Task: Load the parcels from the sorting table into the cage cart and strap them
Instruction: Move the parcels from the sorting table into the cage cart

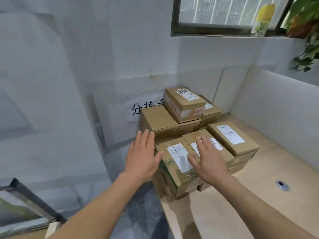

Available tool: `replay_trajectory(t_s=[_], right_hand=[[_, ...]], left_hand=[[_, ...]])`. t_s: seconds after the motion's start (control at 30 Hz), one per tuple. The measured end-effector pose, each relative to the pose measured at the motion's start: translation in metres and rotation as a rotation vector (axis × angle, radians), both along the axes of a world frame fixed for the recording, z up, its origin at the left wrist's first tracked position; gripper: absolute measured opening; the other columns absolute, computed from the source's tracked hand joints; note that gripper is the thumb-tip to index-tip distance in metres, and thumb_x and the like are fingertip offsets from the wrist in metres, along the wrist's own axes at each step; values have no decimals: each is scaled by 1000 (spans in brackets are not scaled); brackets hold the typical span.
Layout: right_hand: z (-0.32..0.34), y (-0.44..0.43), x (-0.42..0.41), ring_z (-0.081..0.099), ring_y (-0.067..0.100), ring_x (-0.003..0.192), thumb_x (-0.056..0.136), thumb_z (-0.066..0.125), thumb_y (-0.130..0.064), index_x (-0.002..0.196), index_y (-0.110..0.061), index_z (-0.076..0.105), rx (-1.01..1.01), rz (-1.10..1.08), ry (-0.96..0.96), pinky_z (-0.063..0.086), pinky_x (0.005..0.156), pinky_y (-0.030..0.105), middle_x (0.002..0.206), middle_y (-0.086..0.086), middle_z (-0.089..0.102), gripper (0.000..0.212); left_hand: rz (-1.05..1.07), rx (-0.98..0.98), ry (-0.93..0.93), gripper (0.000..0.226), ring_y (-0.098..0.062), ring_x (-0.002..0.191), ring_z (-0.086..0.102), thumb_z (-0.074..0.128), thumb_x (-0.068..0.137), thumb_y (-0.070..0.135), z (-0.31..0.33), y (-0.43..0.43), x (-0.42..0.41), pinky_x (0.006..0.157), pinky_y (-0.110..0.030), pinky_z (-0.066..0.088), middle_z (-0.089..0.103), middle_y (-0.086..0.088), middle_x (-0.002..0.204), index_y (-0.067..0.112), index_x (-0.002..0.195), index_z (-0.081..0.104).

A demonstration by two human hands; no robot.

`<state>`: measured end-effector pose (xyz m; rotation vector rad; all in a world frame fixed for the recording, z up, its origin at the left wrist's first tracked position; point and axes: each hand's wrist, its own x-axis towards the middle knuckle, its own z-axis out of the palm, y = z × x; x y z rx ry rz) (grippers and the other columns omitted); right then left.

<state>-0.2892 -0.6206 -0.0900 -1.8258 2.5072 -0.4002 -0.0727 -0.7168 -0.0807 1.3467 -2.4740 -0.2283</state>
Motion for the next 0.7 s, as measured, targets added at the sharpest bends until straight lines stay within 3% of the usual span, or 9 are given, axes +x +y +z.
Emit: replay_trajectory(t_s=[0.1, 0.2, 0.27, 0.33, 0.47, 0.57, 0.7], right_hand=[[-16, -9, -7, 24, 23, 148, 100, 39, -56, 156, -18, 22, 115, -79, -14, 30, 114, 37, 160, 4, 28, 70], [-28, -24, -11, 51, 24, 123, 98, 44, -54, 141, -19, 40, 202, -131, -34, 47, 96, 40, 137, 4, 53, 56], [-34, -34, -10, 55, 17, 99, 97, 46, -55, 131, -25, 46, 247, -150, -44, 50, 77, 34, 119, -2, 61, 46], [-40, -42, -9, 50, 13, 86, 95, 47, -56, 119, -30, 49, 267, -175, -50, 46, 67, 30, 109, -5, 62, 35], [-50, -52, -8, 52, 12, 82, 91, 50, -55, 99, -36, 45, 238, -209, -108, 50, 66, 30, 94, -7, 56, 22], [-53, -57, -6, 53, 13, 81, 90, 55, -52, 93, -34, 45, 226, -224, -169, 46, 64, 29, 90, -6, 53, 22], [-62, -56, 3, 59, 15, 95, 89, 56, -50, 114, -36, 47, 241, -176, -317, 52, 70, 29, 111, -10, 64, 30]], left_hand=[[-20, 100, 23, 74, -25, 152, -2, 35, 100, 54, -29, -12, -17, 122, -43, 14, 1, -4, 165, 16, 157, 6], [-51, 201, 63, 73, -24, 151, 7, 38, 100, 52, -56, -20, -28, 121, -41, 20, 8, -5, 164, 15, 156, 10], [-63, 265, 92, 71, -23, 148, 18, 41, 99, 52, -72, -22, -32, 118, -40, 28, 17, -5, 162, 16, 154, 14], [-81, 319, 101, 67, -21, 143, 27, 42, 99, 51, -87, -21, -35, 114, -38, 34, 24, -3, 158, 19, 152, 16], [-126, 382, 166, 58, -16, 121, 50, 45, 99, 47, -104, -20, -38, 93, -31, 52, 38, 1, 145, 23, 145, 19], [-116, 458, 197, 66, -20, 124, 52, 45, 98, 47, -116, -22, -38, 93, -33, 54, 32, -3, 153, 22, 150, 11], [-105, 586, 319, 74, -17, 125, 52, 52, 97, 40, -114, -18, -37, 100, -34, 51, 29, 1, 157, 29, 153, 5]])
